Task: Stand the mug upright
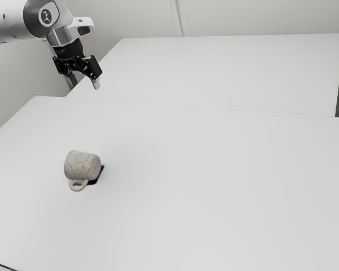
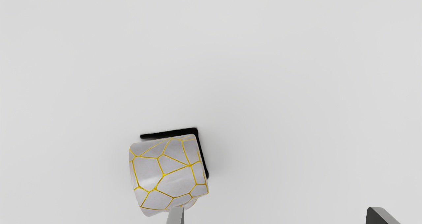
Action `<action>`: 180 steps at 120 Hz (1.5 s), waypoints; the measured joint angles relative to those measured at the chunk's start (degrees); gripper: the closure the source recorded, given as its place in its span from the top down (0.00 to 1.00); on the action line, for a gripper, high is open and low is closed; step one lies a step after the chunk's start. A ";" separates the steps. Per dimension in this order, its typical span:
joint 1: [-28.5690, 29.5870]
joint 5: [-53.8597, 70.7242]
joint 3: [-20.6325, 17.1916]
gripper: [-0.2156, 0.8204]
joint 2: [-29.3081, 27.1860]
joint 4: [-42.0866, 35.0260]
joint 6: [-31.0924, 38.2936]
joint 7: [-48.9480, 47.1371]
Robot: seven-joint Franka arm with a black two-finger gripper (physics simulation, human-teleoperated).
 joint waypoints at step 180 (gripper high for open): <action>23.10 -53.78 10.95 0.79 18.19 -22.15 -6.36 42.48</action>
